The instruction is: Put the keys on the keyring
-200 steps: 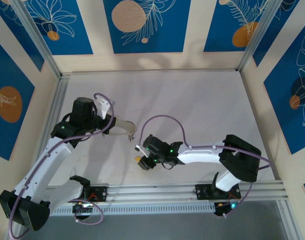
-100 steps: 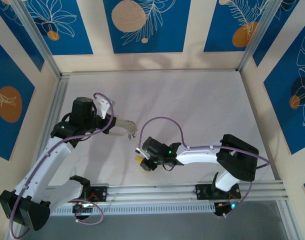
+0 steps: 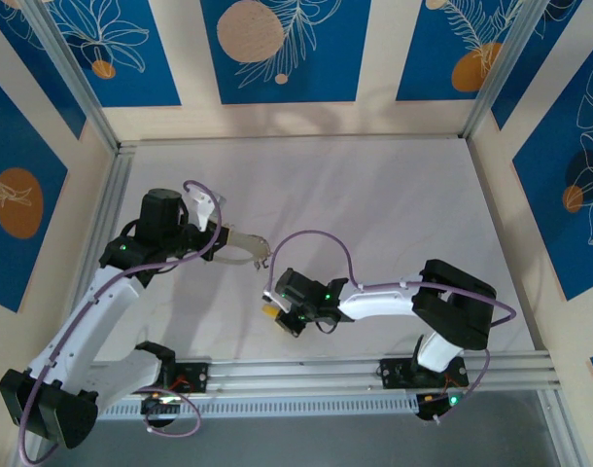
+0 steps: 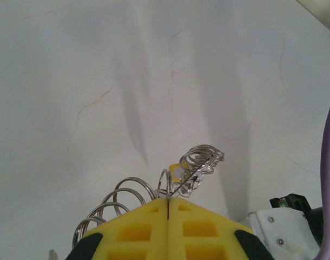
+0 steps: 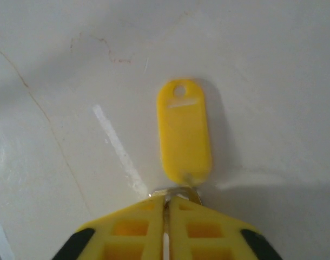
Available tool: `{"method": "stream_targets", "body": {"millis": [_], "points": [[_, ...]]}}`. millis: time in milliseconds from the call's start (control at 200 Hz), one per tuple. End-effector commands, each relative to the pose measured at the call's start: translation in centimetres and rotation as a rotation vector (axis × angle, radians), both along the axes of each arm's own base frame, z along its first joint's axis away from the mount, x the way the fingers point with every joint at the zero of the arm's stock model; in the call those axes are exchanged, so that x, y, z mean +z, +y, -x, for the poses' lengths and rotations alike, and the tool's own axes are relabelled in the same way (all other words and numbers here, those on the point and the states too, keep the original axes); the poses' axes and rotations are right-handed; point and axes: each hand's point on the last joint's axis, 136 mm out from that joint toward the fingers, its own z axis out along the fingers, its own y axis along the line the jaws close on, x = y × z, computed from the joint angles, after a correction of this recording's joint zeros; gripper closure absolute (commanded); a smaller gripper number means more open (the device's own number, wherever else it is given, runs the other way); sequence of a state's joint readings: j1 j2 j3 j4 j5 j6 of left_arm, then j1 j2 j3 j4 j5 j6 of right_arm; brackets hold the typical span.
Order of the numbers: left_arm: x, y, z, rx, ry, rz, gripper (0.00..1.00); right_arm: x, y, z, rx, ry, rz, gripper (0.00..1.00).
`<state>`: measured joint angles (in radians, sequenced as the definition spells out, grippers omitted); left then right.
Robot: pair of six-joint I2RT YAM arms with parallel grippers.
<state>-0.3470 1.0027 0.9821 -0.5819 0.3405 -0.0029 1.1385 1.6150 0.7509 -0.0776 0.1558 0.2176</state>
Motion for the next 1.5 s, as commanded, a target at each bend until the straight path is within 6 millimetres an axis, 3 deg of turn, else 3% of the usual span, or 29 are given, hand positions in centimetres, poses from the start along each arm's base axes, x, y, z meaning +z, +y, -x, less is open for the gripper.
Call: {"method": "stream_targets", "body": {"millis": [0,200,320,475,685,800,950,1115,1496], "points": [[1.3,-0.2,-0.2,-0.007,-0.04,0.049,1.0,0.3,0.4,0.2,0.017,0.015,-0.014,0.97],[1.3,-0.3,-0.2,-0.009,-0.043,0.05,1.0,3.2,1.1,1.4,0.086,0.019,-0.152,1.0],[1.5,-0.3,-0.2,-0.016,-0.05,0.048,1.0,6.9,1.1,1.7,0.12,0.007,-0.293,1.0],[2.5,-1.1,0.3,-0.066,-0.078,0.084,1.0,11.5,-0.4,1.7,0.138,-0.003,-0.425,1.0],[6.2,-3.8,4.1,-0.278,-0.215,0.227,1.0,19.4,-2.5,-1.0,0.156,-0.021,-0.554,1.0],[6.6,-4.8,6.4,-0.38,-0.246,0.233,1.0,22.7,-2.5,-2.1,0.157,-0.023,-0.579,1.0],[5.8,-5.9,7.8,-0.464,-0.221,0.219,1.0,24.4,-2.2,-2.6,0.155,-0.047,-0.555,1.0],[5.1,-7.2,8.5,-0.529,-0.197,0.203,1.0,25.7,-1.9,-1.7,0.21,-0.02,-0.579,1.0],[3.9,-8.7,9.0,-0.567,-0.198,0.104,1.0,24.8,-0.4,-1.7,0.251,0.057,-0.598,1.0]]}}
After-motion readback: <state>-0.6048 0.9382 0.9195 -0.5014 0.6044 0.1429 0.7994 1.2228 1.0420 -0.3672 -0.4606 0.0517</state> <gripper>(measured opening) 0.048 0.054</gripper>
